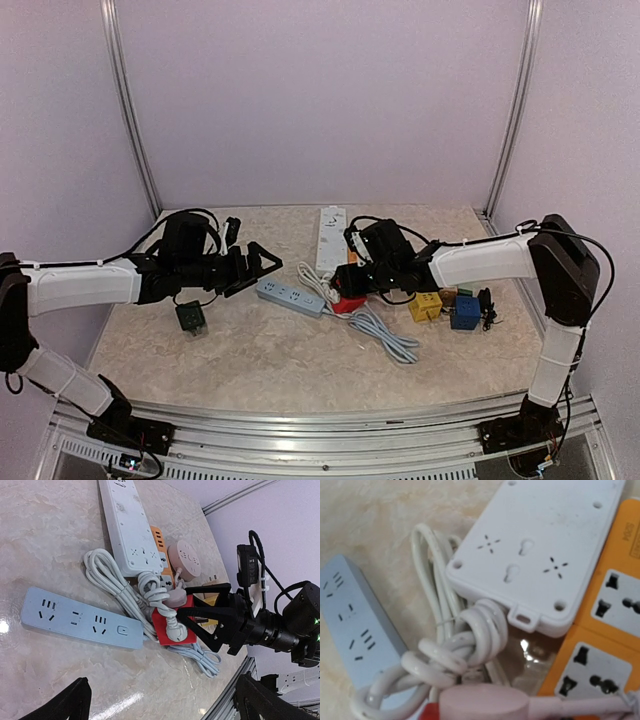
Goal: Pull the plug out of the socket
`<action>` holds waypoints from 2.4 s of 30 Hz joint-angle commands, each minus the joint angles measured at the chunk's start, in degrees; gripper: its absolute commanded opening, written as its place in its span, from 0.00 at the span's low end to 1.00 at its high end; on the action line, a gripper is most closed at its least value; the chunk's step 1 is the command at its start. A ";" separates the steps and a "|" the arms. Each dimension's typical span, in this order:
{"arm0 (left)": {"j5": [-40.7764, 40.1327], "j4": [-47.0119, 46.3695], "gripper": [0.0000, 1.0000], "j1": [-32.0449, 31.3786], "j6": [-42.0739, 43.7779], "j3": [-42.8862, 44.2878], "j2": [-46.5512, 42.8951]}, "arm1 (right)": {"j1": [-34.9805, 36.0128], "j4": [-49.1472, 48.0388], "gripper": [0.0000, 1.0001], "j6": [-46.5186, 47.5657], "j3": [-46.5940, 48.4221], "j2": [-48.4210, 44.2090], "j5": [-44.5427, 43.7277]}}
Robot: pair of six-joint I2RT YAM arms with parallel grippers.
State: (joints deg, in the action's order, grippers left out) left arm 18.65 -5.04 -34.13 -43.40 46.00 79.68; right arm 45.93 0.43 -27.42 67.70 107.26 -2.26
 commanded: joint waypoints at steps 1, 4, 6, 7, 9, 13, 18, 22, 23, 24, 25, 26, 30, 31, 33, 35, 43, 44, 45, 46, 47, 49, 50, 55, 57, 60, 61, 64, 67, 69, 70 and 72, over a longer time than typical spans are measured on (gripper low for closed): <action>-0.19 0.19 0.99 -0.15 -0.13 0.61 -1.12 | 3.80 -0.25 0.12 2.44 -0.08 -2.48 8.87; 0.05 -0.35 0.99 -0.23 -0.51 0.24 -1.71 | 4.97 -0.25 0.00 3.25 -0.07 -4.49 9.61; 0.47 -1.00 0.99 -0.32 -0.95 -0.22 -1.84 | 5.82 -0.25 0.00 3.62 -0.09 -5.50 10.30; 0.67 -1.50 0.99 -0.32 -1.29 -0.58 -1.82 | 6.34 -1.41 0.00 3.75 -0.03 -5.83 10.74; 1.17 -2.76 0.99 -0.32 -2.05 -1.44 -1.81 | 7.41 -2.55 0.00 3.55 0.10 -5.88 12.19; 1.87 -4.37 0.99 -0.32 -3.67 -2.93 -2.23 | 10.29 -4.27 0.00 2.69 0.66 -4.71 13.97; 1.22 -4.75 0.99 -0.32 -5.53 -5.53 -3.53 | 12.50 -5.48 0.00 0.72 0.82 -3.98 12.09; 1.49 -5.98 0.99 -1.45 -7.20 -7.02 -3.81 | 12.49 -5.12 0.00 -0.79 0.28 -4.79 8.87; 1.67 -6.06 0.99 -1.99 -7.29 -6.94 -3.63 | 12.49 -4.93 0.00 -0.79 0.25 -5.05 8.06; 1.80 -5.85 0.98 -2.53 -7.48 -6.75 -3.13 | 12.47 -4.98 0.00 -0.82 0.00 -5.42 7.25; 1.65 -5.42 0.97 -3.08 -7.62 -6.65 -2.71 | 12.45 -5.01 0.00 -0.84 -0.14 -5.81 6.51; 1.20 -4.83 0.96 -3.39 -7.95 -6.86 -2.50 | 12.41 -5.00 0.00 -0.84 -0.41 -6.29 5.69; -0.31 -4.83 0.85 -4.13 -9.11 -8.34 -3.27 | 11.80 -4.39 0.00 -1.42 -1.20 -7.94 2.64; -0.26 -4.69 0.82 -4.25 -9.27 -8.45 -3.51 | 11.52 -4.23 0.00 -1.61 -1.47 -8.21 2.62; 0.09 -4.58 0.76 -4.64 -9.98 -8.38 -3.73 | 11.00 -4.11 0.00 -1.83 -1.84 -8.53 2.61; 0.99 -4.98 0.74 -5.35 -11.01 -8.38 -3.16 | 10.73 -3.91 0.00 -2.01 -1.91 -8.64 2.61; 2.41 -7.83 0.56 -8.06 -14.99 -8.42 1.08 | 10.36 -3.63 0.00 -3.26 -1.78 -8.78 -0.35; 2.50 -8.22 0.54 -8.32 -15.33 -8.39 1.61 | 10.30 -3.64 0.00 -3.40 -1.83 -8.80 -0.57; 2.61 -8.49 0.53 -8.52 -15.44 -8.30 1.88 | 10.24 -3.61 0.00 -3.51 -1.80 -8.82 -0.75; 2.69 -8.72 0.53 -8.64 -15.63 -8.17 2.23 | 10.31 -3.59 0.00 -3.59 -1.94 -8.90 -0.93; 2.85 -8.88 0.53 -8.82 -15.78 -8.06 2.43 | 10.29 -3.59 0.00 -3.60 -1.96 -8.91 -1.10; 3.16 -9.51 0.52 -9.00 -16.07 -7.99 3.08 | 10.15 -3.51 0.00 -3.62 -1.88 -8.91 -1.16; 3.36 -9.98 0.52 -9.09 -16.24 -7.95 3.38 | 10.14 -3.44 0.00 -3.56 -1.85 -8.91 -1.28; 4.81 -12.12 0.45 -9.37 -17.17 -7.47 5.81 | 10.16 -3.41 0.00 -3.39 -1.64 -9.13 -1.42; 5.17 -12.56 0.44 -9.54 -17.49 -6.97 6.69 | 10.14 -3.27 0.00 -3.19 -1.45 -9.17 -1.45; 5.46 -12.90 0.42 -9.64 -17.50 -6.14 8.01 | 10.14 -3.24 0.00 -3.04 -1.43 -9.26 -1.49; 5.67 -13.10 0.41 -9.64 -17.51 -5.89 8.23 | 10.14 -3.24 0.00 -3.00 -1.32 -9.14 -1.53; 6.12 -13.41 0.41 -9.77 -17.60 -5.02 9.27 | 10.15 -3.24 0.00 -3.05 -1.37 -9.02 -1.52; 6.51 -13.48 0.41 -9.87 -17.73 -4.31 10.24 | 10.14 -3.41 0.00 -3.16 -1.46 -9.09 -1.71; 6.58 -13.73 0.41 -9.95 -17.98 -4.21 10.73 | 10.17 -3.57 0.00 -3.19 -1.46 -9.22 -1.88; 6.65 -13.89 0.41 -9.99 -18.10 -4.21 10.91 | 10.16 -3.59 0.00 -3.17 -1.49 -9.25 -2.05; 6.91 -14.19 0.37 -9.99 -18.34 -4.14 11.23 | 10.14 -3.64 0.00 -3.25 -1.56 -9.26 -2.22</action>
State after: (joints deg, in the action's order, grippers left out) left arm 24.49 -17.67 -43.57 -61.34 40.53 89.54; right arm 57.08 1.19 -30.55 65.28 102.41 -1.61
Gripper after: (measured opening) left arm 0.394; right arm 0.635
